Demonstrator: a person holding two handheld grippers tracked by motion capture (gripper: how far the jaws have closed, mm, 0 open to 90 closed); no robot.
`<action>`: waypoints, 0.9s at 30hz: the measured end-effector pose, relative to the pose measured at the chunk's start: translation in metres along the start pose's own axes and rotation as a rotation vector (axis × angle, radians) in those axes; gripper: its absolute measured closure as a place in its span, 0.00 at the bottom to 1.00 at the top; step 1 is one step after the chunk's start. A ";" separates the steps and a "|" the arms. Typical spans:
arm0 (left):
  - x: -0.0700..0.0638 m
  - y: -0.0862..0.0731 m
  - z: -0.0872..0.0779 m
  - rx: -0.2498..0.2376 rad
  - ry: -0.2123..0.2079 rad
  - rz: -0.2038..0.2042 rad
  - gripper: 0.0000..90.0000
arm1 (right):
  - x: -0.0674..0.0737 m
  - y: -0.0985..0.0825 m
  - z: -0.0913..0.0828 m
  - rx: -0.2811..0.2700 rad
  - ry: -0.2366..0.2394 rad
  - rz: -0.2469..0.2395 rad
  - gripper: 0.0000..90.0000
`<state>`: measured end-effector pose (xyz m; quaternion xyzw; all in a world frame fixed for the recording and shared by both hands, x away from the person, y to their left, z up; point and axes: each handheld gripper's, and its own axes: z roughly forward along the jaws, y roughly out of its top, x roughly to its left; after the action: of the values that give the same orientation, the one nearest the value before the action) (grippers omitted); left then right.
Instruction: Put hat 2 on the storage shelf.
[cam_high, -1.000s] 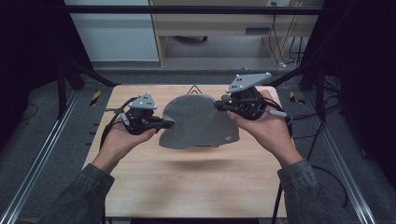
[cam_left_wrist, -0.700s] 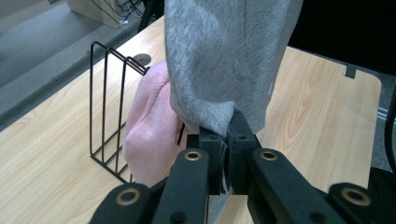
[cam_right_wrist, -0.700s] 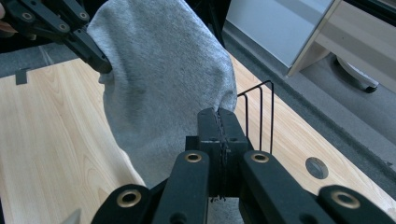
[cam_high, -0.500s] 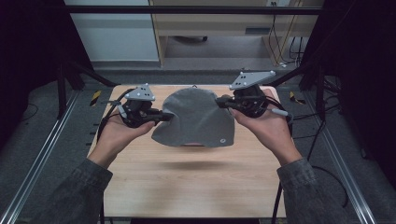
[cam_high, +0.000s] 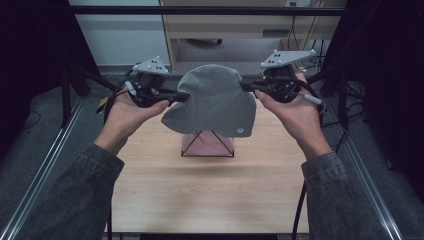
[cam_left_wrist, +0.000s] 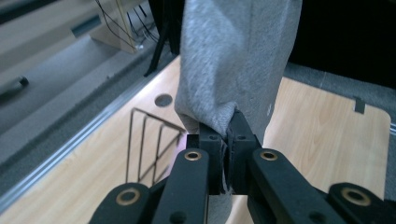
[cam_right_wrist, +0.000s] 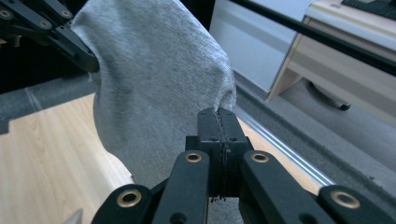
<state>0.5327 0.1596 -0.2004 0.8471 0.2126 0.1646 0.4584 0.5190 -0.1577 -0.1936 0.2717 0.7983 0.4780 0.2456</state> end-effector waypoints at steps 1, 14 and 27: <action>0.001 0.004 -0.001 -0.005 0.007 0.003 0.97 | -0.003 0.002 -0.001 -0.007 -0.007 0.001 1.00; 0.027 0.031 0.010 -0.035 0.065 0.008 0.97 | -0.036 0.018 0.016 -0.051 -0.081 0.034 1.00; 0.041 0.028 0.031 -0.060 0.128 0.009 0.97 | -0.053 0.010 0.035 -0.078 -0.138 0.050 1.00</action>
<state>0.5884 0.1449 -0.1896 0.8216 0.2326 0.2268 0.4684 0.5830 -0.1674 -0.1926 0.3143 0.7533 0.4946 0.2985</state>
